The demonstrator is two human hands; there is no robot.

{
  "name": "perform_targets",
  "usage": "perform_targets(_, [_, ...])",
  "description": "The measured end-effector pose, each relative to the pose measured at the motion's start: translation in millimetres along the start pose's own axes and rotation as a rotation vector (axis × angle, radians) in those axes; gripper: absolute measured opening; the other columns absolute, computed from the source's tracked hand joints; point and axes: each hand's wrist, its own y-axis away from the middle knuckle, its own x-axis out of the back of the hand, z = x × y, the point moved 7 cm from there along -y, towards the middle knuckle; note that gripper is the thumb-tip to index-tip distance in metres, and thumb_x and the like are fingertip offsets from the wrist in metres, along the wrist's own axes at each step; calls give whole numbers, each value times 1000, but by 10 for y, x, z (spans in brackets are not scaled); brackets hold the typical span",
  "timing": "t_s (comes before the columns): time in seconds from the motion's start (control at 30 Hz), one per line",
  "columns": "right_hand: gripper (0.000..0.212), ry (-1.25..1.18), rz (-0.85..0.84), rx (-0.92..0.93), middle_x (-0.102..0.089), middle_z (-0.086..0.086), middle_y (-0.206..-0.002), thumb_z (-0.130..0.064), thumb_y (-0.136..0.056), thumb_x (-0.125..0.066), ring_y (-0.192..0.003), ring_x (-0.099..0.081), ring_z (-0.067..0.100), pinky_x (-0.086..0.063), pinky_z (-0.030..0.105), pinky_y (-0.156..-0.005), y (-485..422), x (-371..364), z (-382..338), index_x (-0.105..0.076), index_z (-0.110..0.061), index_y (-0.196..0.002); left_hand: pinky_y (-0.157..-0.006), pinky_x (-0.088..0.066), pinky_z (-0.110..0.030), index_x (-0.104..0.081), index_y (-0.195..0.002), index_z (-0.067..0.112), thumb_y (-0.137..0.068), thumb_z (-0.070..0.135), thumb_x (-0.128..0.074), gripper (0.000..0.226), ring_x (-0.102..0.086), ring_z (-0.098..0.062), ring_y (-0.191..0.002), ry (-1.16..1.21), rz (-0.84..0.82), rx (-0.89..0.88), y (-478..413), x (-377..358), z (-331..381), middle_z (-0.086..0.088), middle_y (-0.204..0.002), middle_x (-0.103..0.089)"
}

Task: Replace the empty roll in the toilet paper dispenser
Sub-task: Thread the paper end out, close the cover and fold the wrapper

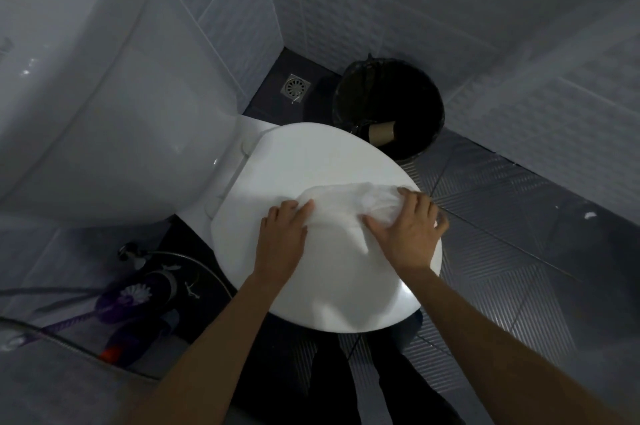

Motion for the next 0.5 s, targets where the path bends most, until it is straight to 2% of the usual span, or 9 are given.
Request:
perform_targets(0.07, [84,-252,-112,-167,-55,5,-122,-69,-63,-69,-114,-52,29,-33,49,-98,103,-61,-34,-50,-17,-126,-72,-51,-41,-60,-126,14,-80,10,-55,46,-59,-34,-87,66,18,31,-34,5,69,-13,-109,-61])
perform_targets(0.17, [86,-702,-300,-320,-56,-4,-128,-68,-61,-71,-119,-53,19,-35,45,-105,153,-194,-214,-47,-24,-131,-70,-51,-40,-61,-124,14,-81,7,-54,44,-58,-32,-86,58,6,9,-120,-28,201,-10,-107,-62])
perform_targets(0.27, [103,-901,-388,-459,-56,-4,-132,-76,-51,-69,-121,-53,17,-40,43,-106,129,-233,-409,-45,-22,-135,-66,-49,-38,-66,-109,16,-78,7,-64,33,-59,-31,-81,-25,-5,-88,-189,-51,347,-5,-105,-65])
perform_targets(0.3, [102,-924,-395,-510,-59,-2,-128,-76,-51,-69,-118,-55,18,-42,42,-104,104,-234,-447,-49,-19,-133,-64,-49,-37,-68,-101,16,-74,9,-69,28,-60,-29,-77,-74,1,-134,-198,-48,399,-4,-102,-67])
perform_targets(0.37, [82,-945,-384,-583,-67,3,-115,-65,-57,-74,-106,-62,21,-48,41,-99,17,-201,-469,-62,-12,-118,-61,-47,-34,-66,-94,18,-69,11,-75,27,-60,-25,-72,-180,11,-223,-186,-66,482,0,-95,-67])
perform_targets(0.4, [66,-993,-361,-603,-70,6,-108,-54,-62,-78,-99,-65,23,-51,40,-95,-49,-191,-461,-67,-8,-109,-63,-44,-34,-64,-98,19,-70,13,-73,30,-60,-24,-74,-209,15,-254,-168,-84,490,2,-97,-67])
perform_targets(0.47, [37,-1135,-301,-628,-71,13,-102,-25,-74,-78,-88,-66,22,-55,32,-85,-190,-166,-393,-69,-1,-101,-77,-39,-33,-53,-120,23,-81,22,-58,39,-61,-23,-91,-181,-12,-270,-133,-116,426,2,-116,-64])
perform_targets(0.5, [30,-1187,-259,-631,-69,13,-102,-16,-79,-74,-87,-64,21,-55,27,-80,-269,-153,-332,-68,1,-103,-85,-38,-34,-45,-132,26,-87,29,-49,45,-58,-22,-105,-158,-46,-244,-122,-115,363,0,-129,-59])
